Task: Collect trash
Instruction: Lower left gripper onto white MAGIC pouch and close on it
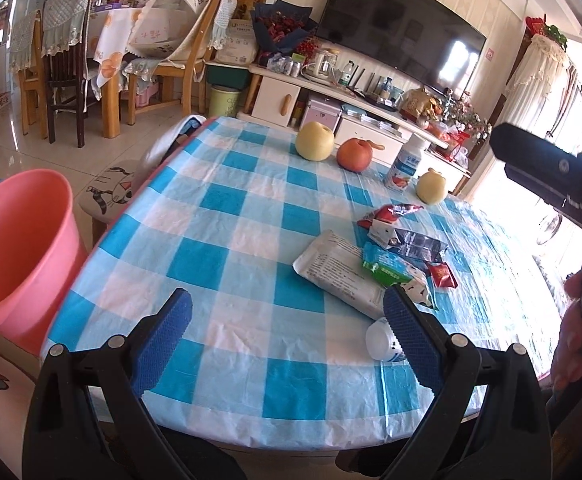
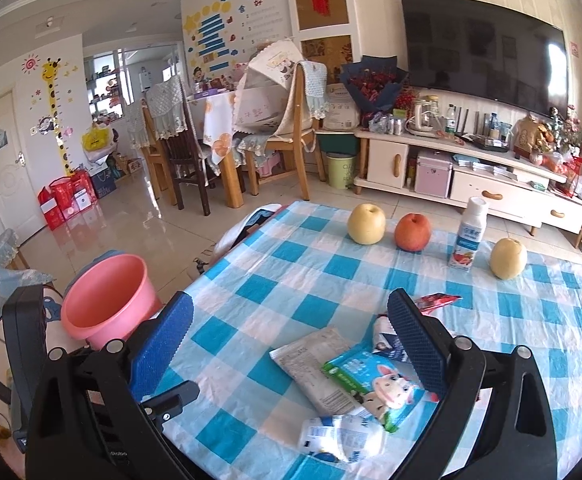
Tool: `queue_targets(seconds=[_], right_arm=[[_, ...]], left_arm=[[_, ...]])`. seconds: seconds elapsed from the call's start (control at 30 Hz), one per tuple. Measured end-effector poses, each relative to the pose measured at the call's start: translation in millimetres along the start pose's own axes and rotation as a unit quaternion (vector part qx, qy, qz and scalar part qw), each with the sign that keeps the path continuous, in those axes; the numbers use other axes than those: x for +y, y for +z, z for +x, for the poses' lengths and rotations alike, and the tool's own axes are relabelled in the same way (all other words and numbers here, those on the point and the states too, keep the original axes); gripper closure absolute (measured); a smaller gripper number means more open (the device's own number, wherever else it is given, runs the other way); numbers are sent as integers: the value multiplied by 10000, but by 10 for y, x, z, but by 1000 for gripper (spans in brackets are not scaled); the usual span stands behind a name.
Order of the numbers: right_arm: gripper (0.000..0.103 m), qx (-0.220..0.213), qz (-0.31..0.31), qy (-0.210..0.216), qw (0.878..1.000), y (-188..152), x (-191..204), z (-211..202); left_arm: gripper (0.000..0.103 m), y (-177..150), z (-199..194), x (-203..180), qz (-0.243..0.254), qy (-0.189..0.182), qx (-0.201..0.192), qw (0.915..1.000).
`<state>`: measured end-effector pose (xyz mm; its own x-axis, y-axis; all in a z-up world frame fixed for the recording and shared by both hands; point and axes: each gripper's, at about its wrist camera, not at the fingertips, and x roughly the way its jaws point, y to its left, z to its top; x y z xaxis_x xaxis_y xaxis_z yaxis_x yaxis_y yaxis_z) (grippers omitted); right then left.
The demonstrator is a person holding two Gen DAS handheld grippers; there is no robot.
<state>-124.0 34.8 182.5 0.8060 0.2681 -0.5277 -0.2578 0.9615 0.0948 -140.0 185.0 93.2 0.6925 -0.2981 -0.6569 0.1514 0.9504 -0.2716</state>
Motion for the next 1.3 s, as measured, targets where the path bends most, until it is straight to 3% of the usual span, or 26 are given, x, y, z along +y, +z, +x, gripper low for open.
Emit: queue_targets(seconds=[0.37, 0.57, 0.7, 1.0, 1.3], right_arm=[[6, -84, 193, -547, 9983, 54, -553, -132], [6, -51, 393, -810, 9959, 63, -905, -115], [6, 17, 594, -920, 9940, 56, -1135, -81], [6, 204, 533, -976, 9936, 46, -1292, 67], [6, 353, 381, -1002, 9936, 10, -1352, 199]], left_arm=[[6, -177, 283, -494, 384, -241, 474, 9978], [6, -395, 476, -895, 944, -501, 795, 9911], [6, -538, 634, -1079, 1017, -588, 1016, 9879], [6, -648, 866, -1414, 919, -15, 875, 9919], [6, -601, 1091, -1462, 596, 449, 818, 9938]])
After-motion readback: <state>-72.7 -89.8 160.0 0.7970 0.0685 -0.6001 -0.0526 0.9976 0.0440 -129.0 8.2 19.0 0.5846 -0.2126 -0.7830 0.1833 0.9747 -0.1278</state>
